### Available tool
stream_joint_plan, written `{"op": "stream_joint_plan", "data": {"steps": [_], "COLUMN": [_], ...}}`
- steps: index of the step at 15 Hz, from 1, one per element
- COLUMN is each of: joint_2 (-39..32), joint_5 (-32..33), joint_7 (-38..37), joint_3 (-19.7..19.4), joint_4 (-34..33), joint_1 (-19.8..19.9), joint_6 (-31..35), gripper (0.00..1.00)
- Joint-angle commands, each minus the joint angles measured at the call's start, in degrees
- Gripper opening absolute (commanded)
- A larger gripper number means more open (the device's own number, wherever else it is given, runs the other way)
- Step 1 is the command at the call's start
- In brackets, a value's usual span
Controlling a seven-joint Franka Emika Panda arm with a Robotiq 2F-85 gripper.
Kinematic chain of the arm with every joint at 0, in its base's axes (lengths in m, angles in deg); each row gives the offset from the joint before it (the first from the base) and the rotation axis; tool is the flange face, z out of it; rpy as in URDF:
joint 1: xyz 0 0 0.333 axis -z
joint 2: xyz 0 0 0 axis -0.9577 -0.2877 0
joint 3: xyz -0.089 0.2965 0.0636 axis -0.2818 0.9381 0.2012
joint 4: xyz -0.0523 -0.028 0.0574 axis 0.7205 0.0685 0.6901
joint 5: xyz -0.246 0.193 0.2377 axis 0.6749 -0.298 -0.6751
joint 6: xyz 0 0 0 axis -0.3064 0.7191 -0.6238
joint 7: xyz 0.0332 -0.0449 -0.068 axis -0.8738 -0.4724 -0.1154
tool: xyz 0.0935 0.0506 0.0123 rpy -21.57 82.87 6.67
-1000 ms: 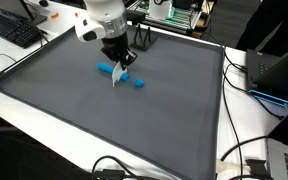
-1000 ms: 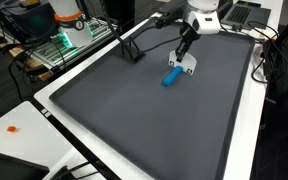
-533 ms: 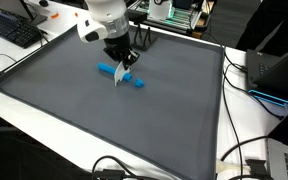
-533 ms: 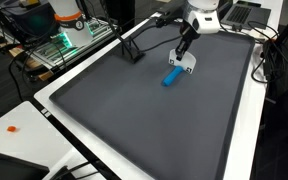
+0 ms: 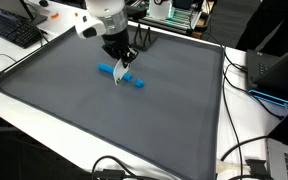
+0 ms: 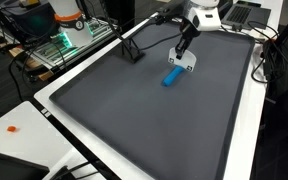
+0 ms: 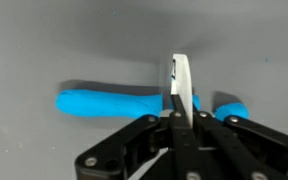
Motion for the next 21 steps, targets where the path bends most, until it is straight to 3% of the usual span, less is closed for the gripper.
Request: {"op": "stream_joint_plan", "data": {"steps": [1,21], "joint_2": [2.81,0.33], "joint_5": [-0.56,1.32], "joint_7": [0.8,0.94], "joint_3": [0.05,-1.61], "joint_4": [1.19,2.6], "joint_1": [0.94,2.11], "joint_6": [-1.41,1.4], "gripper": [0.01,0.01]}}
